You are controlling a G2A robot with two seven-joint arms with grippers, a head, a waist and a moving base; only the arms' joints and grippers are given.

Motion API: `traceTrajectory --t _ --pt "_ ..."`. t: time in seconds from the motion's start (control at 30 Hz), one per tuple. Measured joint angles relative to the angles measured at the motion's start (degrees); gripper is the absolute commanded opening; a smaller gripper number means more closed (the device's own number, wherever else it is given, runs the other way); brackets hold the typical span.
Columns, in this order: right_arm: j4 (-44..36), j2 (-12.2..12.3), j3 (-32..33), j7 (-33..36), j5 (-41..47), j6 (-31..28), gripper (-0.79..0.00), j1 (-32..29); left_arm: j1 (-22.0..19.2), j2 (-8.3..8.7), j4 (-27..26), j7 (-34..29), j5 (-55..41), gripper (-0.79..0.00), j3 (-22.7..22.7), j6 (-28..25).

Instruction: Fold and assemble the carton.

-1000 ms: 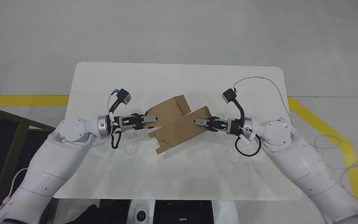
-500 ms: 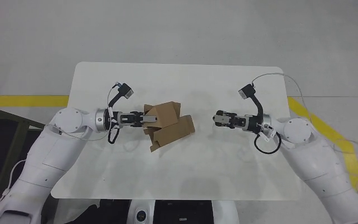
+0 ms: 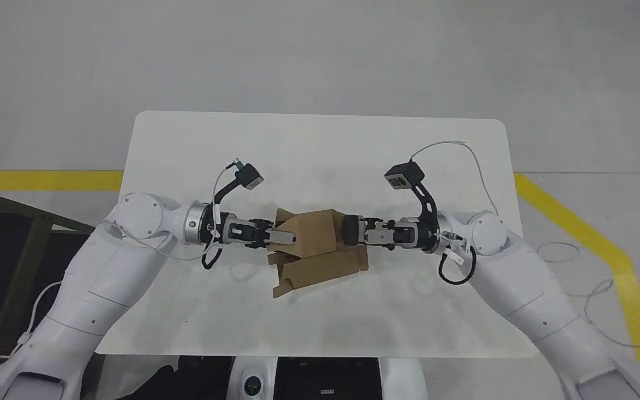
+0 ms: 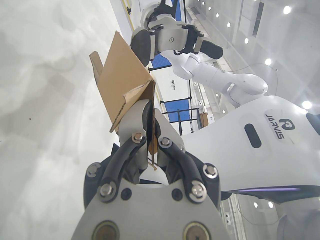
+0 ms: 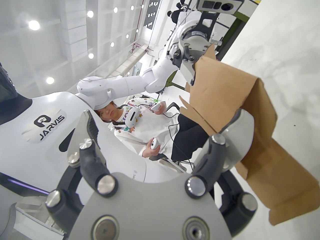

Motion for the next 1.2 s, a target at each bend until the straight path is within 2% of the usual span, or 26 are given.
traceTrajectory --t 0.5,0.73,1.1,1.2 --pt "3.1 -2.7 -2.5 -0.3 0.4 -0.2 0.0 1.1 0.0 -0.66 -0.9 -0.7 -1.1 -0.785 -0.2 0.5" --pt "4.2 -3.4 -2.0 -0.3 2.5 -0.2 -0.117 1.3 0.2 -0.8 -0.8 -1.3 -0.9 -0.785 -0.6 0.7" --pt "3.9 -3.1 1.0 3.1 2.9 3.2 -0.151 1.5 1.3 -0.83 -0.8 -2.0 -0.3 -0.785 -1.5 1.4" --pt "3.6 -3.4 0.7 3.9 2.8 3.9 -0.222 1.9 1.5 -0.84 -1.0 -2.0 -0.2 -0.785 -1.7 1.6"
